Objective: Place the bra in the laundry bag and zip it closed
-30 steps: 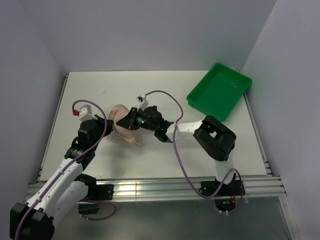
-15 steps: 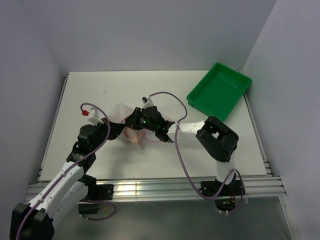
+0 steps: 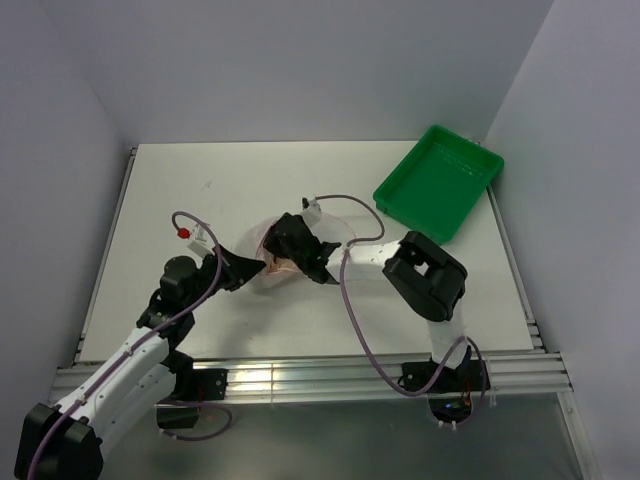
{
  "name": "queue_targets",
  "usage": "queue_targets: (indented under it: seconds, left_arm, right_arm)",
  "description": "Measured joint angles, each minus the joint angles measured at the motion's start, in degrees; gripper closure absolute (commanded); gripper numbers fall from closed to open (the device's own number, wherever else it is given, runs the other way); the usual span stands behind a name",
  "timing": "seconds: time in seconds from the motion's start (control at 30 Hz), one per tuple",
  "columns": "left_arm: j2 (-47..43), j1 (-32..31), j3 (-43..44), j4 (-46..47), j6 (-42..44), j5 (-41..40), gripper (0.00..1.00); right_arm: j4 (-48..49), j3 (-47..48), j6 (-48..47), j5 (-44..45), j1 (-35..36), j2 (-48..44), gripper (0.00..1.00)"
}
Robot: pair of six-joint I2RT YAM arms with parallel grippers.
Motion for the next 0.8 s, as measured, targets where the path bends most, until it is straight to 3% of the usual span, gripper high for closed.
queue_targets:
  seconds: [0.1, 0.13, 0.17, 0.27, 0.63, 0.8]
  left_arm:
    - [0.0, -0.3, -0.6, 0.4, -2.1, 1.1, 1.00]
    - [0.1, -0.4, -0.8, 0.3, -2.8, 1.2, 1.00]
    - [0.2, -0.4, -0.9, 0.3, -3.1, 1.2, 1.00]
    - [0.3, -0.5, -0.9, -0.1, -3.9, 0.9, 1.00]
    - [1.4, -0.6, -0.9, 0.0, -4.4, -4.8, 1.00]
    - [1.4, -0.6, -0.3, -0.5, -3.7, -7.5, 1.00]
  right_arm:
    - [-3.4, 0.8, 0.7, 2.4, -0.8, 1.2, 0.84]
    - [-4.4, 0.9, 0.5, 3.1, -1.0, 1.3, 0.65]
    - [-4.8, 0.9, 0.4, 3.5, -1.0, 1.3, 0.52]
    - [-5.1, 0.2, -2.0, 4.7, -0.9, 0.5, 0.25]
    - [-12.5, -8.3, -19.1, 2.1, -0.7, -16.5, 0.02]
    - [-16.9, -12.2, -24.2, -1.2, -0.8, -23.3, 0.00]
